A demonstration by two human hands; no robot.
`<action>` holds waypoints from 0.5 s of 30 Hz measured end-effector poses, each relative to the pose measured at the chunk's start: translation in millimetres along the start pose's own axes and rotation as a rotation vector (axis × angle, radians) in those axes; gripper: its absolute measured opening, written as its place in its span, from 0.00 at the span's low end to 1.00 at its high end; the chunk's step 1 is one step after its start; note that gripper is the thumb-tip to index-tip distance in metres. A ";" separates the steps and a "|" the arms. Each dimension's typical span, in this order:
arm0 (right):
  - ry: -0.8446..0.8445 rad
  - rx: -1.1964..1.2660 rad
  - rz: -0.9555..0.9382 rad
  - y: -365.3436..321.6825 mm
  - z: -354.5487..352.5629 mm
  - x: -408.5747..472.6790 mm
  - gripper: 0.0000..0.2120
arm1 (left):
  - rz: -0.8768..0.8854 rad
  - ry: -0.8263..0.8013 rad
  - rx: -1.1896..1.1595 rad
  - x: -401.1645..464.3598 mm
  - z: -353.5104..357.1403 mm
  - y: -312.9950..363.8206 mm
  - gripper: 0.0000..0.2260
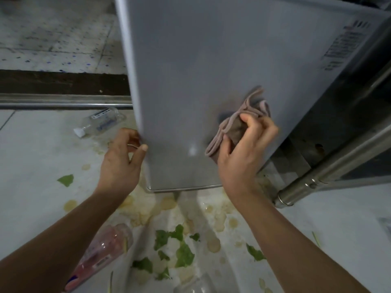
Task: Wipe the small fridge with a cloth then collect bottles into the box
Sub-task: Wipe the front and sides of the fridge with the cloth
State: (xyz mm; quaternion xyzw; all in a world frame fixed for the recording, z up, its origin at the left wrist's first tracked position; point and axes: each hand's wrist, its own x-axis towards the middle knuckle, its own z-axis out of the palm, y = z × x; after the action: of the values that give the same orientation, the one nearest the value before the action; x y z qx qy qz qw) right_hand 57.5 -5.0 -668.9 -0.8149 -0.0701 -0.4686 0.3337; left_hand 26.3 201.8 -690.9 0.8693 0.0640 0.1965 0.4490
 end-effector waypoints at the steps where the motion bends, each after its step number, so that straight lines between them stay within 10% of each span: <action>1: 0.015 -0.012 -0.037 -4.1 4.3 -1.8 0.13 | -0.002 0.002 -0.007 -0.3 0.3 -0.5 0.05; 6: -0.088 -0.130 -0.370 5.0 29.7 -36.3 0.14 | 0.001 -0.002 -0.002 2.6 -0.2 -4.3 0.06; 12: -0.646 -0.291 -0.870 17.7 27.9 -62.4 0.12 | -0.012 -0.026 -0.023 2.7 -4.6 1.4 0.05; 15: -0.670 -0.258 -0.773 10.4 19.8 -39.6 0.06 | -0.032 -0.091 -0.054 4.8 -16.2 -0.6 0.05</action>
State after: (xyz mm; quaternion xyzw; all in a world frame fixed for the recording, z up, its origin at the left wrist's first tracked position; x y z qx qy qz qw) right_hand 54.2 6.9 -712.8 -0.8693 -0.4099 -0.2762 -0.0071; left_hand 24.3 215.8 -681.6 0.8638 0.0521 0.1514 0.4777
